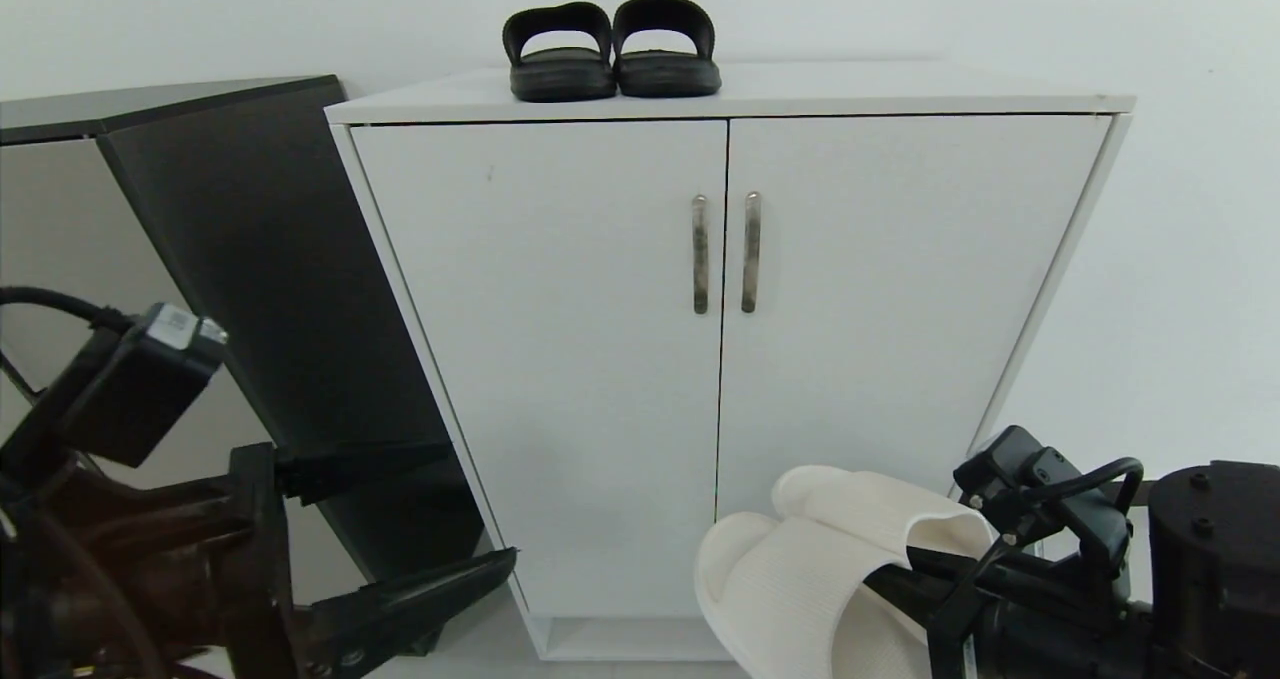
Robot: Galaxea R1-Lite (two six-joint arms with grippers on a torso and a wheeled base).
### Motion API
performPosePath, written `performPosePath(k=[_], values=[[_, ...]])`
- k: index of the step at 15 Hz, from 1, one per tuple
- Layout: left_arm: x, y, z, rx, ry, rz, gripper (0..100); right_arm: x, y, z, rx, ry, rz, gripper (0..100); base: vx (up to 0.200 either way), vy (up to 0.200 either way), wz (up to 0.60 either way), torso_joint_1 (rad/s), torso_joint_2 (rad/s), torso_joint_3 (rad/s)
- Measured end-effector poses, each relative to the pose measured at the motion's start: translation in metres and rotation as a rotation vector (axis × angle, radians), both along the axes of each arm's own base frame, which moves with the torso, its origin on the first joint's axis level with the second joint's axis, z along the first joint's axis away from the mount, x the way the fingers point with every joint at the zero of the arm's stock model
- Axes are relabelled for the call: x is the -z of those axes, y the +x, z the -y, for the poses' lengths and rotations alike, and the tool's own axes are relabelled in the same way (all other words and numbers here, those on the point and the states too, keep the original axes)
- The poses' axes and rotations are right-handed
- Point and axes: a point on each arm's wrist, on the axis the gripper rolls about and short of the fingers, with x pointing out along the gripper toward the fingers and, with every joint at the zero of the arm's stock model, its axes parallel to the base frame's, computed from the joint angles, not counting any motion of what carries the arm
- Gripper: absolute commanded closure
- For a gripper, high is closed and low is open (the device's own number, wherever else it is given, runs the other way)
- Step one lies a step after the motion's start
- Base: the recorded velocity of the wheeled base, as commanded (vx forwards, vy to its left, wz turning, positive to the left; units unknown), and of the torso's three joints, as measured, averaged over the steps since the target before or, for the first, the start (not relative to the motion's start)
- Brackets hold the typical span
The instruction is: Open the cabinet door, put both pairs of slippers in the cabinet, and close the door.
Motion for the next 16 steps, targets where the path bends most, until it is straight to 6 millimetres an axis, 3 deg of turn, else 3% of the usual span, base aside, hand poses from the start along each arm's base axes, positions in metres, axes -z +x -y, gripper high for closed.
performPosePath(k=[6, 11, 16], values=[[-0.017, 0.013, 0.064, 0.039, -0.031, 0.1, 0, 0.001, 0.0, 0.0, 0.005, -0.001, -0.003, 100, 0.0, 0.0, 0.0, 0.0, 0.0, 0.0], [-0.033, 0.053, 0.118, 0.084, -0.114, 0.1, 0, 0.0, 0.0, 0.001, 0.006, 0.001, 0.001, 100, 0.0, 0.0, 0.0, 0.0, 0.0, 0.0], [-0.054, 0.09, 0.146, 0.228, -0.15, -0.031, 0, -0.002, -0.001, 0.003, 0.01, 0.006, 0.009, 100, 0.0, 0.0, 0.0, 0.0, 0.0, 0.0]])
